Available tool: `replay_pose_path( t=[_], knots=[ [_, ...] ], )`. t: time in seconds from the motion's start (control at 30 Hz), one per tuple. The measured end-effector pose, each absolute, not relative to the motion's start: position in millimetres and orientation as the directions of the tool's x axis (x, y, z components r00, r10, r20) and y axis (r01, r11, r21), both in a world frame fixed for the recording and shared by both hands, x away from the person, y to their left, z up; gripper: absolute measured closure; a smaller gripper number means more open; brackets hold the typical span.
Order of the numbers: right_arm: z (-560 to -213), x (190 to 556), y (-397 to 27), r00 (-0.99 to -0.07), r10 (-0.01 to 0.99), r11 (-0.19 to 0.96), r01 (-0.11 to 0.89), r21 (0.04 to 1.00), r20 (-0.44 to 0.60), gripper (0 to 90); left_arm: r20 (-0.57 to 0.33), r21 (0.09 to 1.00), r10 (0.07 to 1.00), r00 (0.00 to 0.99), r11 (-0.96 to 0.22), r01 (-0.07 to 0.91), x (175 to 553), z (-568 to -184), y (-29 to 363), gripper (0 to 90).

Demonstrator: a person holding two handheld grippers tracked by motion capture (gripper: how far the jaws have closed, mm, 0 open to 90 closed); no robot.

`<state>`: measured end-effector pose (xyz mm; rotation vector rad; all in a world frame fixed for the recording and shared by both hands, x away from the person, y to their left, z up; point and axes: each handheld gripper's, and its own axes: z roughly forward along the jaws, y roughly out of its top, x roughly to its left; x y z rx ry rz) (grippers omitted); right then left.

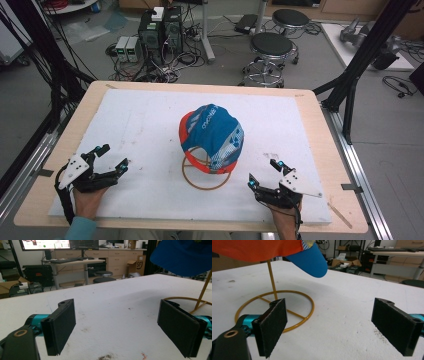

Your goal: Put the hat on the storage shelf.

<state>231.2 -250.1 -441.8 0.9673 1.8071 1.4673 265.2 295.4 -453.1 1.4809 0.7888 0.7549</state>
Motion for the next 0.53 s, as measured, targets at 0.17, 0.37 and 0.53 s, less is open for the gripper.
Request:
replay_pose_path(
  t=[0.17,0.37,0.53],
  knots=[
    [-446.8,233.8,-247.6,-0.525,0.85,0.139,0.153,0.978,-0.038,12.3,0.003,0.999,0.832,0.554,-0.029,0.038,265.1,-453.1,295.5,15.5],
    [-449.7,235.1,-250.3,-0.496,0.868,0.114,0.147,0.982,-0.027,12.3,0.001,0.999,0.831,0.556,-0.027,0.038,265.3,-453.2,295.7,15.5],
    [-450.1,234.3,-250.9,-0.488,0.873,0.103,0.148,0.984,-0.018,12.3,0.0,0.999,0.831,0.557,-0.027,0.04,265.3,-453.1,295.7,15.4]
  ],
)
